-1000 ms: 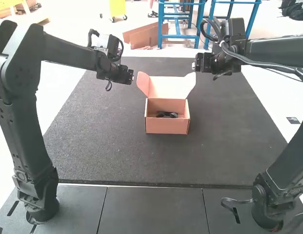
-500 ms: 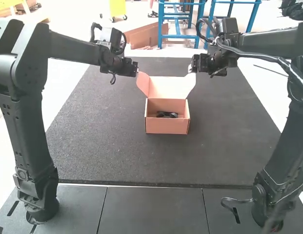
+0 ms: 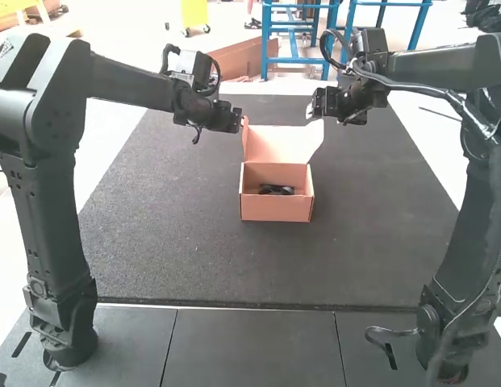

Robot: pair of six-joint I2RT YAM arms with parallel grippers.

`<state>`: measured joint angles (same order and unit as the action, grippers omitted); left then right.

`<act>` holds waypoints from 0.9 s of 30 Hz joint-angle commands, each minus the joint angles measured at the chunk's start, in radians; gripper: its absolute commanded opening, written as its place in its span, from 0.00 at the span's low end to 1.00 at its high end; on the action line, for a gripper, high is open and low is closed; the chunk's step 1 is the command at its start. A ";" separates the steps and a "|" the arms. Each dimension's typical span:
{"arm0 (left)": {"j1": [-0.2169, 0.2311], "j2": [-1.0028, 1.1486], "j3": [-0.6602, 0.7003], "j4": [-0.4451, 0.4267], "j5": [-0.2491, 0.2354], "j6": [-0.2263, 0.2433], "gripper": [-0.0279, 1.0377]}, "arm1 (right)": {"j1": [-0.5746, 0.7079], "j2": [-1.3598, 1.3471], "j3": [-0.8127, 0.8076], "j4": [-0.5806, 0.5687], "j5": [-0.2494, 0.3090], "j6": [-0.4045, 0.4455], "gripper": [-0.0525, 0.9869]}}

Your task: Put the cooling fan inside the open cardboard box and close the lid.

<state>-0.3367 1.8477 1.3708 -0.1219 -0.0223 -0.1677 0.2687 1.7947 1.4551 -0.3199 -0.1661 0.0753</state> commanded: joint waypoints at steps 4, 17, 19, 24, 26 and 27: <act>-0.005 0.004 0.034 0.002 0.021 -0.013 0.94 | -0.037 0.020 0.036 0.004 -0.030 0.049 0.68; -0.004 0.002 0.033 0.002 0.019 -0.010 0.94 | -0.037 0.061 0.047 0.005 -0.027 0.054 0.64; -0.004 0.004 0.033 0.004 0.019 -0.009 0.94 | -0.036 0.069 0.053 0.005 -0.029 0.054 0.60; -0.004 0.007 0.030 0.005 0.019 -0.007 0.94 | -0.033 0.072 0.054 0.022 -0.029 0.054 0.47; -0.005 0.008 0.030 0.005 0.019 -0.007 0.94 | -0.029 0.075 0.054 0.028 -0.029 0.054 0.42; -0.004 0.008 0.030 0.007 0.019 -0.007 0.94 | -0.029 0.078 0.054 0.030 -0.030 0.054 0.41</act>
<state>-0.3367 1.8477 1.3708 -0.1249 -0.0139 -0.1734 0.2508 1.8568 1.4689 -0.2985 -0.1818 0.1207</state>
